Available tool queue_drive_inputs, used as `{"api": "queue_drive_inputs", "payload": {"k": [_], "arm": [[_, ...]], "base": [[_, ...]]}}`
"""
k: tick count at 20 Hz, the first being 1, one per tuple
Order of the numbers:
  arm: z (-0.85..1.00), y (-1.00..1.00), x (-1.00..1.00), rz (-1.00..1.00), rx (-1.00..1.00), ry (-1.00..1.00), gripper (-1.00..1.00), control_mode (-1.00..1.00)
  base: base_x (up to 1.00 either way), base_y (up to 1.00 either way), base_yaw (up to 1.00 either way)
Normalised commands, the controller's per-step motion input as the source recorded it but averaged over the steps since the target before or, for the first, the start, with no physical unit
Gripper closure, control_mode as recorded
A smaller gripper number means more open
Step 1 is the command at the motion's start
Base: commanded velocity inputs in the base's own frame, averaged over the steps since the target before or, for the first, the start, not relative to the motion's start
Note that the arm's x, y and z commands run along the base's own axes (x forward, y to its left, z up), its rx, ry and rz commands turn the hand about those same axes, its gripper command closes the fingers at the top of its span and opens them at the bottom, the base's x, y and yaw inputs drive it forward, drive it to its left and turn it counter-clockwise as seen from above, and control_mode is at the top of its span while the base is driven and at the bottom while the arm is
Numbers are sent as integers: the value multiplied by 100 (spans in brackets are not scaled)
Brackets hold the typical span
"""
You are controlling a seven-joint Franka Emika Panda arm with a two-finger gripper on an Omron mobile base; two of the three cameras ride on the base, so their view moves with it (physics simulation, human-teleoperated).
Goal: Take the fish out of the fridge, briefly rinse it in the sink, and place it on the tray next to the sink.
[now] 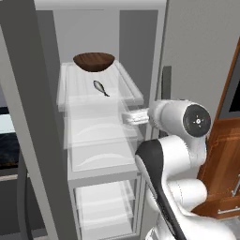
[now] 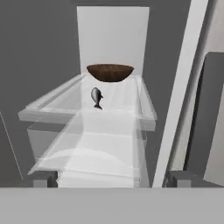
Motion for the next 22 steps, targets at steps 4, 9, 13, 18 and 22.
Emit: {"api": "queue_drive_inputs", "payload": {"k": [4,9,13,18,22], "arm": [[89,77,32,0,5,-17,-100,-100],[23,38,60,0,23,-2,-100,-100],[-1,-4,20,1,5,9,-100,-100],[-2,-26,58,2,14,43,-100,-100],[0,0,7,0,0,11,-100,-100]], "base": [[0,0,0],[0,0,0],[0,0,0],[0,0,0],[0,0,0]]}}
